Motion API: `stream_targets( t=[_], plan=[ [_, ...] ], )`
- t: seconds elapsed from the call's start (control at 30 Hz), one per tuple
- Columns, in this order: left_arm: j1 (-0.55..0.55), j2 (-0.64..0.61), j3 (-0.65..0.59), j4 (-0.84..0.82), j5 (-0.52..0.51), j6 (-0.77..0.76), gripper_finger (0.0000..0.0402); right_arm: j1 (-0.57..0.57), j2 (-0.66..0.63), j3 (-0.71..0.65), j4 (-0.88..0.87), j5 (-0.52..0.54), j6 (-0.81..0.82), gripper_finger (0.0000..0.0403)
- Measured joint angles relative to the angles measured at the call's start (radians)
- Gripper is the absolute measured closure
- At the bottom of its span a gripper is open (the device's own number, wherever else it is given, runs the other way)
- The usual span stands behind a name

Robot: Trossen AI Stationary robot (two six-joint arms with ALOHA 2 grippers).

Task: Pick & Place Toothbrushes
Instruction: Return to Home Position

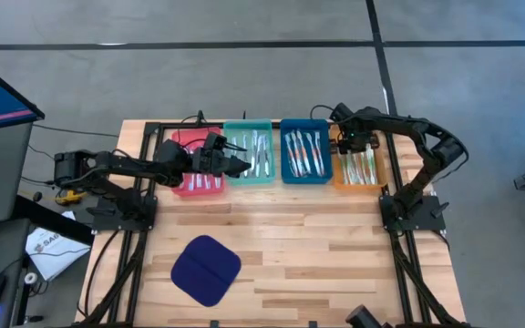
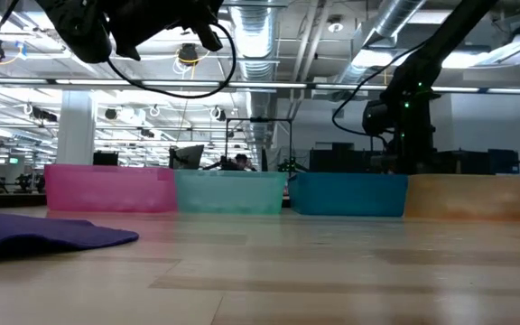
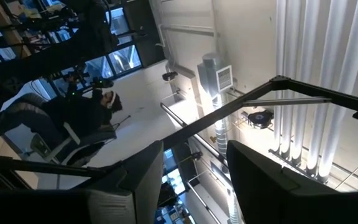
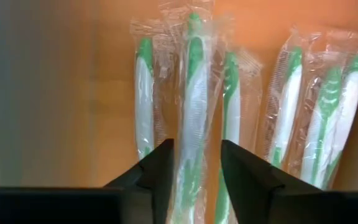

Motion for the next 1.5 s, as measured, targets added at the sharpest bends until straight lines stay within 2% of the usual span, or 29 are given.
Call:
stream_targets(
  t=[0.17,0.37,0.63,0.8,0.93,1.07,1.2,1.27,1.37,1.5],
  plan=[
    [0.0,0.0,0.0,-0.003,0.0,0.0,0.0229,0.011,-0.034,0.0,-0.01,0.0,0.001,0.0236],
    [0.0,0.0,0.0,-0.004,0.0,0.0,0.0229,0.009,-0.14,0.0,0.014,0.0,0.001,0.0197],
    [0.0,0.0,0.0,-0.004,0.001,0.045,0.0229,0.02,-0.348,0.0,0.048,-0.005,0.001,0.0178],
    [0.0,0.0,0.0,-0.003,0.001,0.045,0.0229,0.061,-0.509,0.0,0.144,-0.075,0.051,0.0178],
    [0.0,0.0,0.0,-0.003,0.002,0.045,0.0229,0.127,-0.637,0.0,0.283,-0.086,0.089,0.0178],
    [0.0,0.0,0.0,-0.003,0.002,0.049,0.0229,0.2,-0.732,0.001,0.363,-0.099,0.025,0.0178],
    [-0.012,0.0,0.0,-0.003,0.003,0.094,0.0229,0.269,-0.814,0.001,0.403,-0.106,0.151,0.0178],
    [-0.023,0.0,0.0,-0.003,0.003,0.096,0.0229,0.305,-0.842,0.001,0.442,-0.111,0.158,0.0178],
    [-0.039,0.0,0.0,-0.003,0.003,0.096,0.0229,0.392,-0.881,0.001,0.476,-0.155,0.118,0.0178],
    [-0.066,0.0,0.0,-0.003,0.008,0.097,0.0229,0.541,-0.908,0.001,0.493,-0.162,0.057,0.0178]
  ],
)
